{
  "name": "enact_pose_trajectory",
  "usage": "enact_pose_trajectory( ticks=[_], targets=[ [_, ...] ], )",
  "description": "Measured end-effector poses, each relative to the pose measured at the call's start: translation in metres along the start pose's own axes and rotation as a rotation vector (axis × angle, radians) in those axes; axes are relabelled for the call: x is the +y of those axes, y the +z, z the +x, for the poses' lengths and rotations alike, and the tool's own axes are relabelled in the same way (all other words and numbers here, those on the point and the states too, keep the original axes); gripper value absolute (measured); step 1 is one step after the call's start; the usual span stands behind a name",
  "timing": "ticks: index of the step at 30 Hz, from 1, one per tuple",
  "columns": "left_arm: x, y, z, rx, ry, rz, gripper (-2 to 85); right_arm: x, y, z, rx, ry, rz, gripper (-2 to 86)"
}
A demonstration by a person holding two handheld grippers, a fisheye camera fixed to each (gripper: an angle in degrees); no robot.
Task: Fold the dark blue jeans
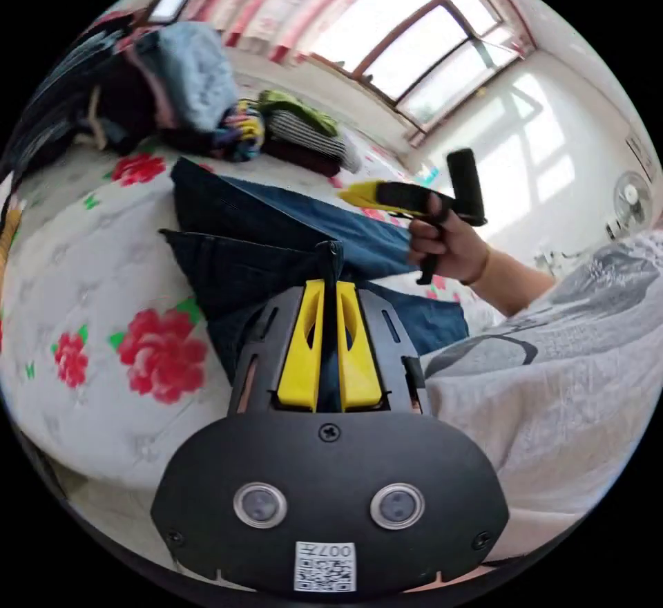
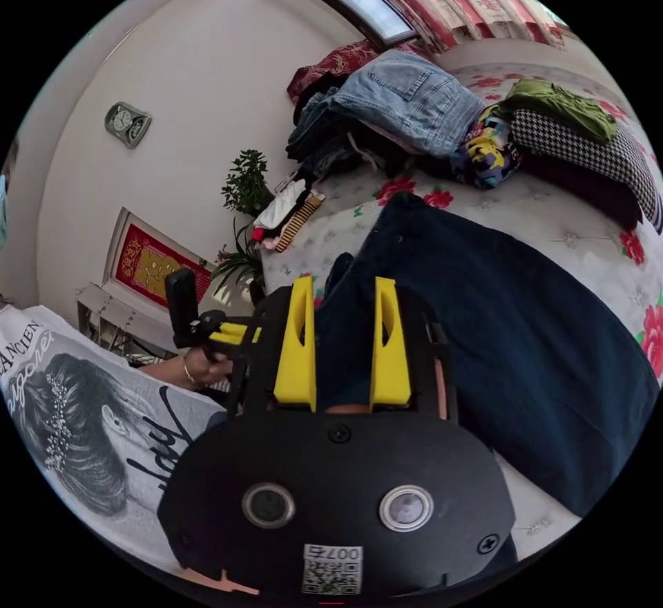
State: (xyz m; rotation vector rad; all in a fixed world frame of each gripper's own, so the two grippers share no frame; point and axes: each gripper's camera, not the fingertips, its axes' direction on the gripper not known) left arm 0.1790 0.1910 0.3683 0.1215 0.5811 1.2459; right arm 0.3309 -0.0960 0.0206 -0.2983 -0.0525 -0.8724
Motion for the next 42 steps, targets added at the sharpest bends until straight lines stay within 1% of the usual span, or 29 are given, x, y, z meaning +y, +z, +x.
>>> enact_pose_trajectory(
  ticks=[2,3,5,7,9,10,12,14,16,18,21,24,26,27,28,29,30,31,33,34,36,38,39,41,42],
  targets=[
    [-0.014,0.035,0.048,0.149,0.194,-0.082,1.9,-0.011,0.026,0.004,0.033,0.021,-0.065,9.8],
    [-0.016,0.043,0.056,0.176,0.222,-0.108,2.1,-0.012,0.034,0.007,0.049,0.027,-0.097,9.8],
    [-0.018,0.067,0.078,0.182,0.315,-0.211,3.0,-0.005,0.058,0.023,0.185,0.072,-0.255,7.8],
    [-0.013,0.072,0.084,0.194,0.409,-0.271,3.7,0.007,0.060,0.038,0.222,0.110,-0.291,5.9],
    [-0.008,0.069,0.076,0.251,0.442,-0.306,4.4,0.021,0.055,0.056,0.174,0.180,-0.278,4.0],
    [-0.009,0.063,0.064,0.287,0.430,-0.311,4.9,0.030,0.050,0.068,0.127,0.243,-0.259,2.7],
    [-0.020,0.042,0.033,0.258,0.359,-0.239,5.6,0.041,0.047,0.081,0.066,0.324,-0.221,1.6],
    [-0.048,0.006,-0.026,0.151,0.219,-0.101,6.1,0.051,0.046,0.084,0.057,0.343,-0.182,0.9],
    [-0.075,-0.010,-0.066,0.051,0.132,-0.031,6.7,0.055,0.048,0.081,0.065,0.324,-0.151,0.8],
    [-0.107,-0.009,-0.096,-0.010,0.098,-0.024,7.6,0.056,0.050,0.080,0.075,0.332,-0.127,0.9],
    [-0.164,0.021,-0.131,-0.029,0.086,-0.064,8.8,0.055,0.055,0.082,0.059,0.360,-0.113,1.4],
    [-0.213,0.073,-0.152,-0.003,0.094,-0.149,9.6,0.054,0.059,0.084,0.053,0.378,-0.115,2.1],
    [-0.235,0.126,-0.159,0.013,0.121,-0.297,9.3,0.055,0.061,0.083,0.055,0.387,-0.107,2.5],
    [-0.237,0.140,-0.160,0.024,0.126,-0.349,8.9,0.055,0.061,0.082,0.056,0.386,-0.107,2.7],
    [-0.236,0.166,-0.159,0.055,0.114,-0.458,8.5,0.054,0.063,0.081,0.059,0.384,-0.107,3.0],
    [-0.231,0.183,-0.155,0.069,0.105,-0.517,8.3,0.053,0.063,0.078,0.066,0.378,-0.109,3.4],
    [-0.228,0.186,-0.150,0.062,0.123,-0.512,7.9,0.051,0.063,0.077,0.070,0.370,-0.113,3.6],
    [-0.221,0.184,-0.137,0.018,0.173,-0.470,7.2,0.048,0.063,0.074,0.081,0.337,-0.119,4.0],
    [-0.209,0.176,-0.119,-0.031,0.218,-0.416,3.0,0.041,0.058,0.069,0.114,0.284,-0.119,4.6],
    [-0.200,0.167,-0.110,-0.089,0.220,-0.375,1.3,0.035,0.052,0.069,0.151,0.264,-0.096,5.0],
    [-0.187,0.153,-0.098,-0.089,0.234,-0.331,-0.2,0.023,0.040,0.073,0.170,0.253,-0.045,5.6],
    [-0.170,0.132,-0.088,-0.067,0.205,-0.268,-0.8,0.003,0.029,0.087,0.169,0.265,0.013,6.4],
    [-0.166,0.127,-0.086,-0.066,0.196,-0.251,-0.8,-0.003,0.028,0.090,0.166,0.264,0.018,6.5],
    [-0.149,0.097,-0.066,-0.055,0.233,-0.146,-0.9,-0.031,0.032,0.100,0.166,0.234,0.019,7.3],
    [-0.144,0.090,-0.060,-0.051,0.247,-0.126,-0.9,-0.038,0.034,0.102,0.168,0.225,0.014,7.5]
  ],
)
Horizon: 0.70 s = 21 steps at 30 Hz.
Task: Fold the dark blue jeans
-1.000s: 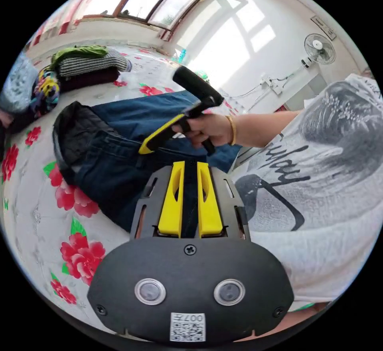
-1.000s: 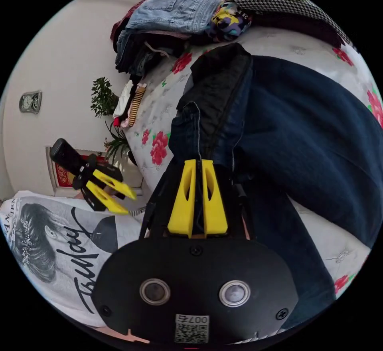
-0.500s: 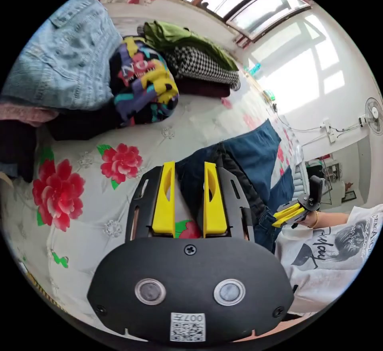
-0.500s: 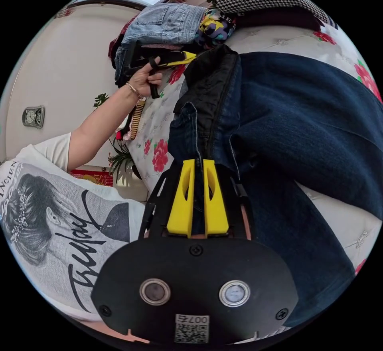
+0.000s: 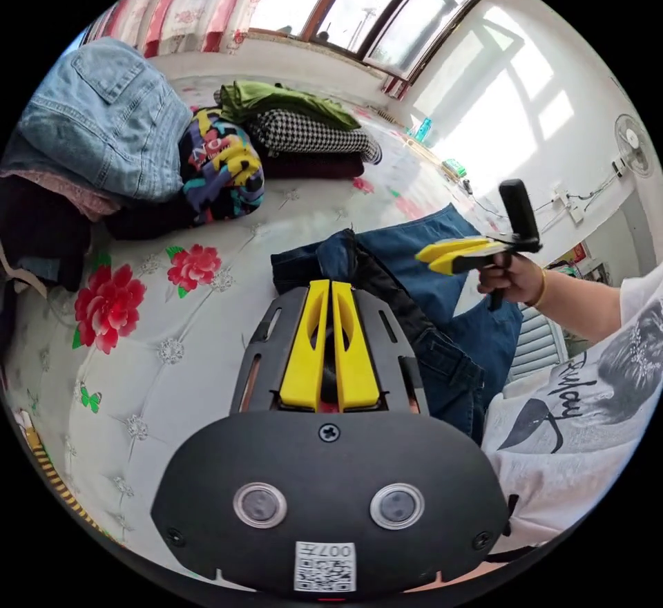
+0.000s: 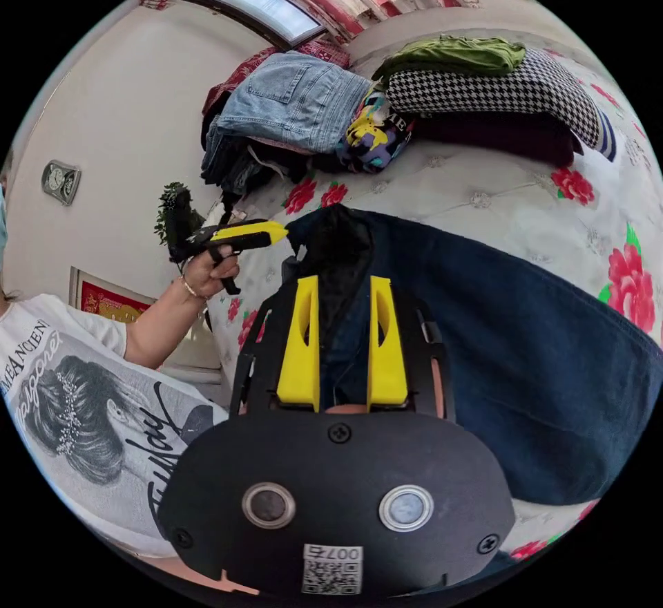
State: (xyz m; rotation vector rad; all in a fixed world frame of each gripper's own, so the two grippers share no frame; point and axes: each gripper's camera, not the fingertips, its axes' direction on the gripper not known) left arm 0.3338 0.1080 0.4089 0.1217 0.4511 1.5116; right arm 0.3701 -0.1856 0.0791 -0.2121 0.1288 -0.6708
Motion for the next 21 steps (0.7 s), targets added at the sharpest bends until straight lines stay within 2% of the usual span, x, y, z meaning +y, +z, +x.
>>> enact_pose_trajectory(
  ticks=[6,9,11,12,14,15,17,20,21],
  targets=[
    [0.040,-0.043,0.039,0.050,0.126,0.079,-1.0,-0.059,0.029,-0.016,-0.091,-0.177,-0.073,8.4],
    [0.049,-0.057,0.043,0.048,0.166,0.099,-1.0,-0.075,0.054,-0.023,-0.318,-0.210,-0.218,7.2],
    [0.052,-0.063,0.044,-0.002,0.153,0.116,-1.0,-0.079,0.071,-0.030,-0.540,-0.162,-0.332,5.7],
    [0.053,-0.065,0.044,-0.031,0.135,0.126,-0.9,-0.078,0.070,-0.037,-0.532,-0.190,-0.337,5.3],
    [0.059,-0.069,0.053,-0.166,0.080,0.129,-0.9,-0.063,0.036,-0.089,-0.189,-0.361,-0.135,4.1],
    [0.060,-0.069,0.058,-0.191,0.070,0.134,-0.9,-0.055,0.029,-0.107,-0.092,-0.413,-0.092,3.8],
    [0.066,-0.064,0.079,-0.197,0.020,0.141,-0.6,-0.008,0.019,-0.182,0.368,-0.600,0.045,3.0],
    [0.073,-0.048,0.100,-0.177,-0.032,0.099,0.8,0.052,0.045,-0.241,0.756,-0.756,0.103,2.3],
    [0.074,-0.047,0.103,-0.185,-0.033,0.105,1.6,0.062,0.050,-0.249,0.783,-0.782,0.114,2.2]
  ],
)
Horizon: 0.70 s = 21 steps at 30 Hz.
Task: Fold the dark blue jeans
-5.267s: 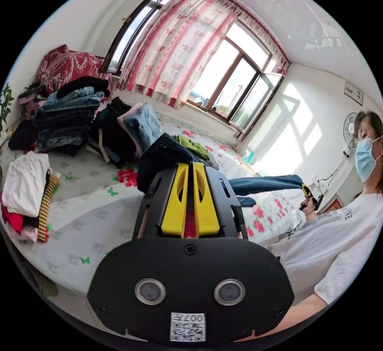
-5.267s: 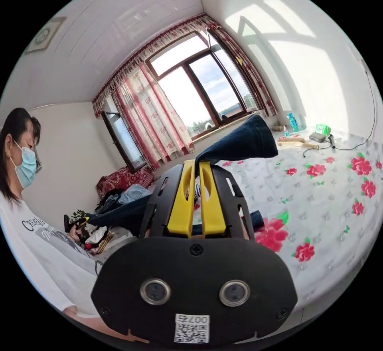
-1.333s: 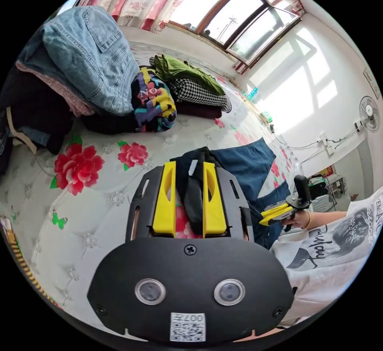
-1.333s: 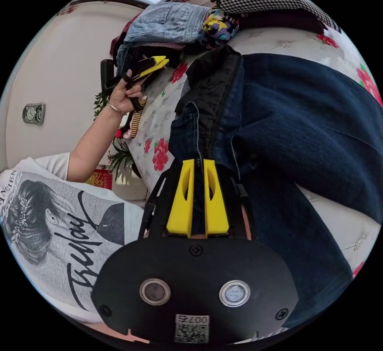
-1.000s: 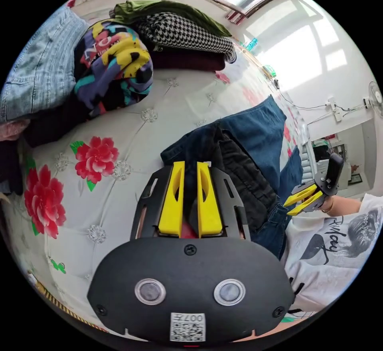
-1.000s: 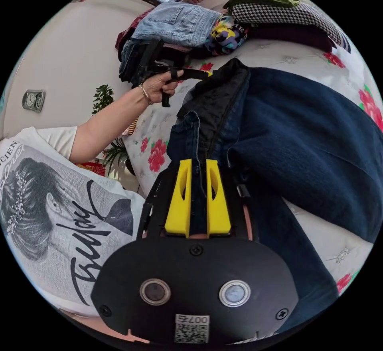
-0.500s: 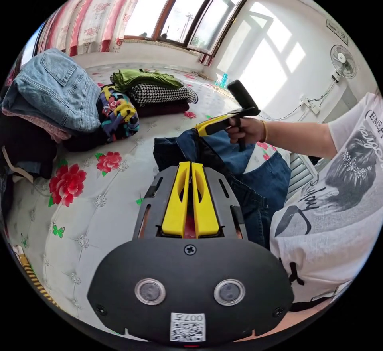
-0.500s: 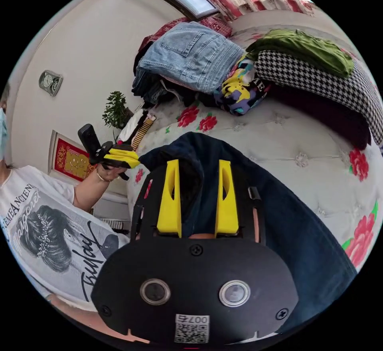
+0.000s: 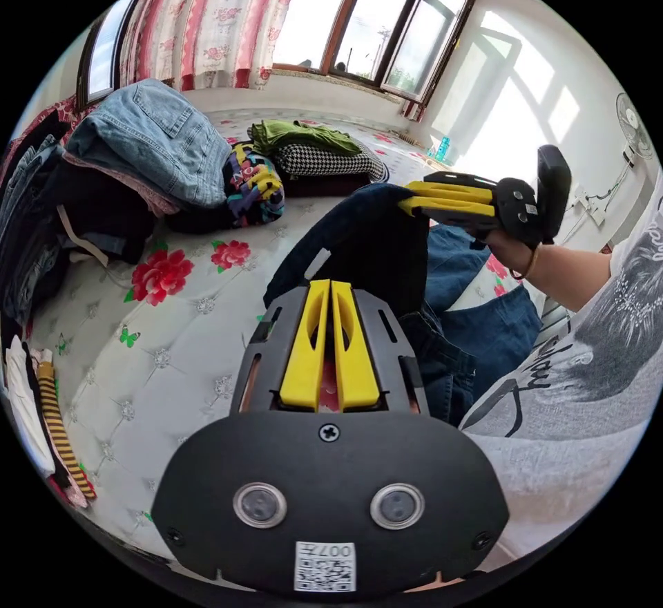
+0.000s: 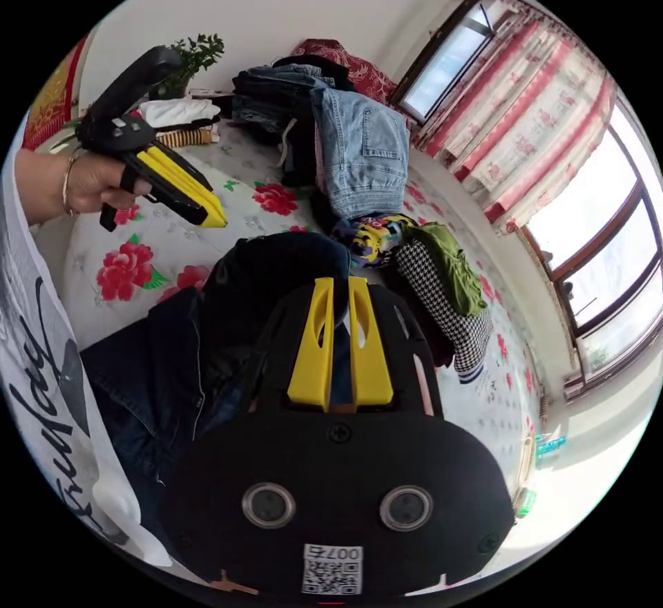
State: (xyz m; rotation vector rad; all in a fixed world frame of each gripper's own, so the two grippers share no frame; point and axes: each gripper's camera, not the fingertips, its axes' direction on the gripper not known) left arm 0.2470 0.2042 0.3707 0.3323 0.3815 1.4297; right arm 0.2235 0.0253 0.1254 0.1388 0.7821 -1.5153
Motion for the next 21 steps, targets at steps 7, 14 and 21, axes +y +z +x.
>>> enact_pose_trajectory(
  ticks=[7,14,21],
  targets=[
    [-0.057,-0.004,0.002,0.249,0.314,0.050,16.5,-0.012,-0.041,-0.063,0.093,-0.177,0.055,2.5],
    [-0.103,0.044,0.023,0.425,0.484,-0.250,1.3,-0.019,-0.072,-0.074,-0.073,-0.267,0.090,4.5],
    [-0.076,-0.001,0.046,0.053,0.572,-0.069,-0.8,-0.009,-0.060,-0.007,-0.270,0.130,0.091,7.0]
  ],
)
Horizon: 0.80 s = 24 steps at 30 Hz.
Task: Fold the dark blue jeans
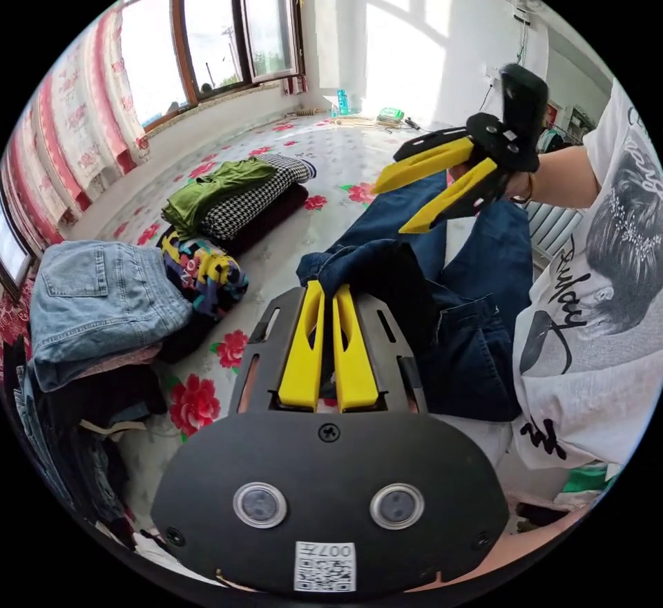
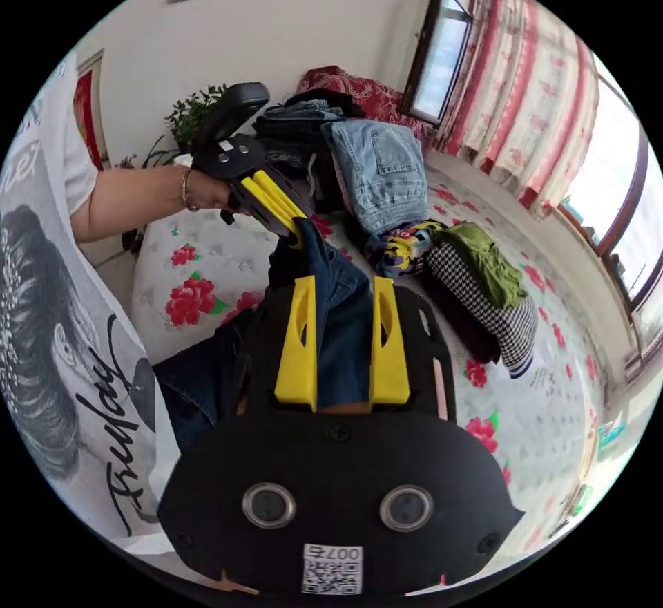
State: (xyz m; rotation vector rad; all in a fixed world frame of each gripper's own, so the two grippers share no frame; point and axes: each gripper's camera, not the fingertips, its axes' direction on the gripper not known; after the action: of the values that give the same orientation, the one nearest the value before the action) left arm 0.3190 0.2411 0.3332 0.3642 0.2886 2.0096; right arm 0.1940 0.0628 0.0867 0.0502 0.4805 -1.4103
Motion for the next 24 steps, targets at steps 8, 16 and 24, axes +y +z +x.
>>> enact_pose_trajectory(
  ticks=[8,16,24],
  targets=[
    [0.003,-0.039,-0.008,-0.092,-0.073,0.138,-0.8,-0.008,0.053,0.050,-0.643,0.230,-0.037,1.6],
    [0.035,-0.042,-0.036,-0.293,-0.221,0.055,0.4,-0.019,0.000,0.010,0.124,0.078,0.013,-0.2],
    [0.103,-0.003,-0.154,0.146,-0.545,0.089,13.6,-0.023,-0.010,-0.016,0.206,0.001,0.046,-0.3]
  ],
)
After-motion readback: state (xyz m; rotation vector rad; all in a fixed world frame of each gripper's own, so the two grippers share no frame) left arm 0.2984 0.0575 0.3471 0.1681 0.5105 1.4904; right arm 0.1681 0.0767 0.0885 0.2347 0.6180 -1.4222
